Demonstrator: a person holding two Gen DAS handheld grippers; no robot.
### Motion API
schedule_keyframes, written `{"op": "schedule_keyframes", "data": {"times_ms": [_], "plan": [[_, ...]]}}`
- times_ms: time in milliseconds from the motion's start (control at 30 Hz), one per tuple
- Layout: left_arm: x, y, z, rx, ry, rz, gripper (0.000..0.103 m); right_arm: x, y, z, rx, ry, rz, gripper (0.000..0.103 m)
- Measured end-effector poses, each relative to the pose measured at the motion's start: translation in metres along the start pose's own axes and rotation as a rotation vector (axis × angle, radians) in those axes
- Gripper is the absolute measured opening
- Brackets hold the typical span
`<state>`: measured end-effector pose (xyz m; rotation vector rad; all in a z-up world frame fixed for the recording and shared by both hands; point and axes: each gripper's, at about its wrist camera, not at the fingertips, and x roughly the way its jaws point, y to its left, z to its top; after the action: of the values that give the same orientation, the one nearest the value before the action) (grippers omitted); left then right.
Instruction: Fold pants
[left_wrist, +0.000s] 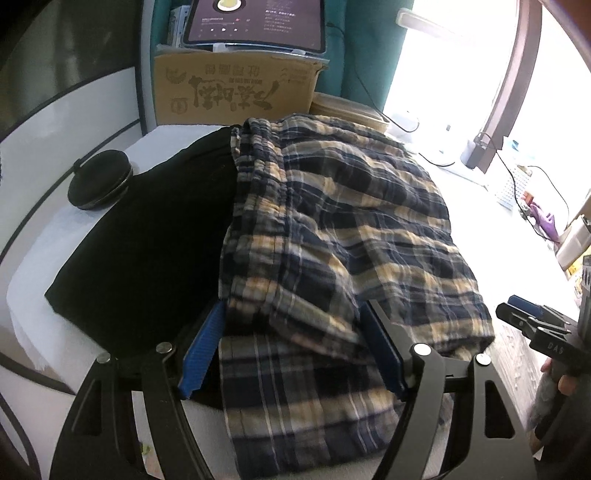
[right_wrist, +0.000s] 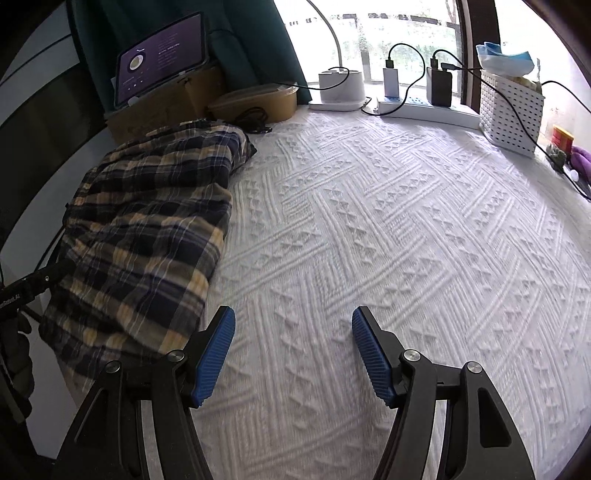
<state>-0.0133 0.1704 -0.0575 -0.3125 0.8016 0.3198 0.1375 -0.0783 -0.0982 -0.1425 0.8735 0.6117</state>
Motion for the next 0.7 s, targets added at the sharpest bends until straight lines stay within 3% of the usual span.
{"op": "schedule_keyframes", "data": {"times_ms": [300,700], "plan": [[-0.014,-0.018,-0.021,0.049,0.004,-0.015,0.075,-0.022,0.002,-0.018,-0.008,-0.013,-0.008,0.068],[-0.044,-0.067,-0.019,0.156,-0.060,-0.074,0.075,-0.082,-0.011,-0.030,0.019,-0.130,-0.032,0.068]]}}
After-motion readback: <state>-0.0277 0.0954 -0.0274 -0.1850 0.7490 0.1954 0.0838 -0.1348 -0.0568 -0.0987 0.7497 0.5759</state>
